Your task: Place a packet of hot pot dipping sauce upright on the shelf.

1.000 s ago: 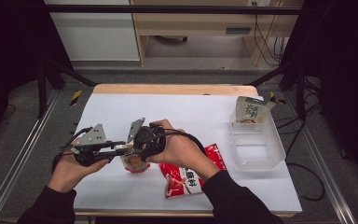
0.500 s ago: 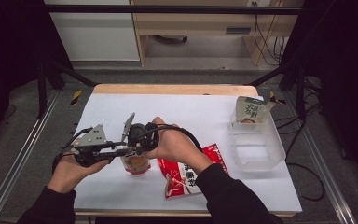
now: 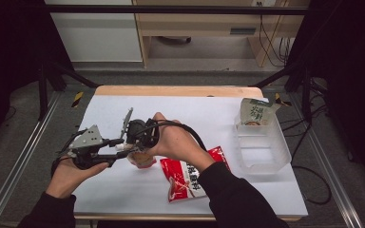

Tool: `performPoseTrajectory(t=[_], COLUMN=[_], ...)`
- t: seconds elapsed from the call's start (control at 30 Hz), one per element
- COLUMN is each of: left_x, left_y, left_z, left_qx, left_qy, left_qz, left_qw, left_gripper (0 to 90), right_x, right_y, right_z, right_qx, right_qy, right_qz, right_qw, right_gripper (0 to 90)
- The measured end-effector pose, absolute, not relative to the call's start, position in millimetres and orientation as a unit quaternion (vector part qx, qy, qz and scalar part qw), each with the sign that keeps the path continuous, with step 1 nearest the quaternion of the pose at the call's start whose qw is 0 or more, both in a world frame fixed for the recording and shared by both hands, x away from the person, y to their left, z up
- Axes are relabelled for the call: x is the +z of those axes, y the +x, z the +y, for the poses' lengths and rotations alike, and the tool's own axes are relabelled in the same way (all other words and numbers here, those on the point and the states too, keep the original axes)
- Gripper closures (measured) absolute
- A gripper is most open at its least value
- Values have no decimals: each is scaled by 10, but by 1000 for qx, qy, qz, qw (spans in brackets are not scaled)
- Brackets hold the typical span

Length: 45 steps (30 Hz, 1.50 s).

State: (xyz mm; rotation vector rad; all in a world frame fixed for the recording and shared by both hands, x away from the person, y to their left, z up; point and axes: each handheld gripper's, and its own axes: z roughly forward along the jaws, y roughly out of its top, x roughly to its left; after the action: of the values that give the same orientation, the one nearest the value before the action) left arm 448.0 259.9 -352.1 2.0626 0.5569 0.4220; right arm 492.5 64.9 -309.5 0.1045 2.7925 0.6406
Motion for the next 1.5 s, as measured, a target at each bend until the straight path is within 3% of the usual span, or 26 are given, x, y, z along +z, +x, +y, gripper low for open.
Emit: performPoseTrajectory(t=[0.13, 0.4, 1.0, 1.5], left_x=[-3551, -3682, -4018, -4223], left_y=[4463, 4452, 4431, 4429], left_z=[2641, 2708, 2721, 2824], left_qx=[188, 190, 212, 221], left_qy=[832, 825, 822, 809], left_qz=[238, 257, 287, 314], left_qw=[466, 465, 444, 445], left_gripper=[367, 263, 119, 71], right_x=[-3025, -2964, -2923, -2840], right_y=[4980, 5065, 5149, 5164], right_z=[610, 482, 101, -335], right_qx=[223, 229, 228, 234], right_qy=[43, 56, 81, 107], right_qz=[963, 960, 957, 950], right_qw=[145, 152, 163, 175], right_gripper=[874, 873, 873, 873])
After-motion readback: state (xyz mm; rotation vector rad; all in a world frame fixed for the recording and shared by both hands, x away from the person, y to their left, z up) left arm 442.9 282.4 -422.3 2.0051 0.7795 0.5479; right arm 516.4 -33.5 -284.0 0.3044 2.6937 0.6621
